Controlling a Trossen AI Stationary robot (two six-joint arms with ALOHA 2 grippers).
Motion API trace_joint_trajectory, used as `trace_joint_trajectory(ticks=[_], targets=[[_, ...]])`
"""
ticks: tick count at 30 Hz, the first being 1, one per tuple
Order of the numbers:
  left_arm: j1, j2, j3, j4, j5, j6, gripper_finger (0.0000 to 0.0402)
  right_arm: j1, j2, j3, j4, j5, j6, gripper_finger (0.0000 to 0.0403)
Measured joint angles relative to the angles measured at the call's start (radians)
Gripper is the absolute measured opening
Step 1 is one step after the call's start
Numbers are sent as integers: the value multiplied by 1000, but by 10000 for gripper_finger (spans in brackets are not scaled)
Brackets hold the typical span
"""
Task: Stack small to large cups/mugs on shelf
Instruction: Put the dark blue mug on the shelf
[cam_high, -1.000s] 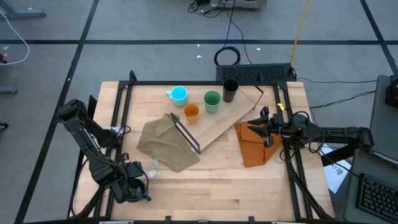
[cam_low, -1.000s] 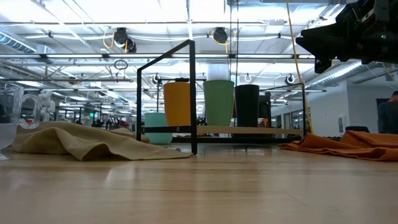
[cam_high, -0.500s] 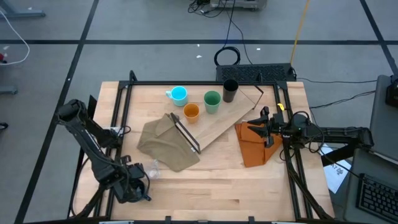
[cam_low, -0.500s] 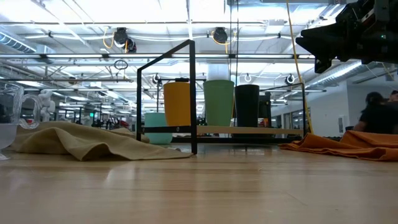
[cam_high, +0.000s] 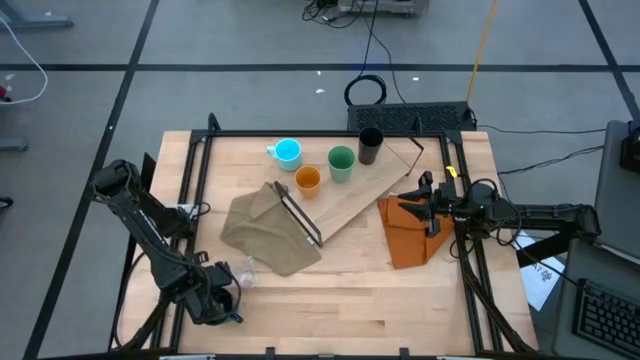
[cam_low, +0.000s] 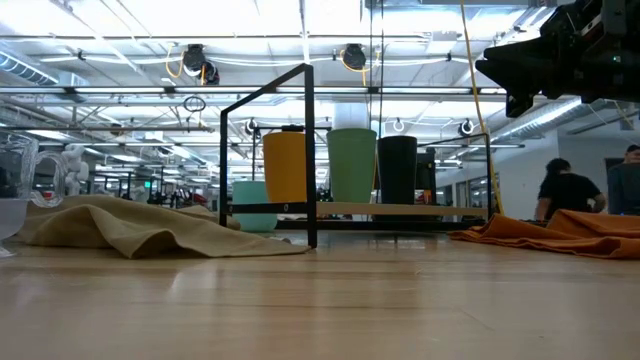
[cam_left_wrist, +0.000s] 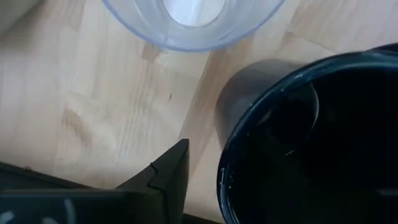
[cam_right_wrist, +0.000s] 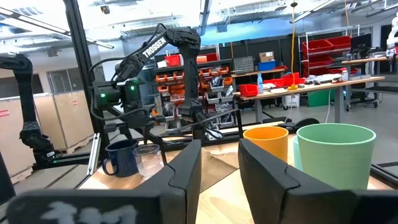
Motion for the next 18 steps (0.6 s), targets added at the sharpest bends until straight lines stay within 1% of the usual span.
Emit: trace_joint_trajectory(ticks=[4, 9, 10, 14, 18], targets=[[16, 0, 0, 0, 30, 17, 108, 0, 0, 0, 0, 0, -1, 96], [26, 0, 0, 4, 36, 71, 24, 0, 0, 0, 0, 0, -15, 96], [27, -2, 2, 7, 45, 76, 17, 0, 0, 0, 0, 0, -17, 96], [26, -2, 2, 5, 58, 77, 24, 0, 0, 0, 0, 0, -26, 96], [27, -2, 2, 13, 90, 96, 15, 0, 0, 0, 0, 0, -31, 96]])
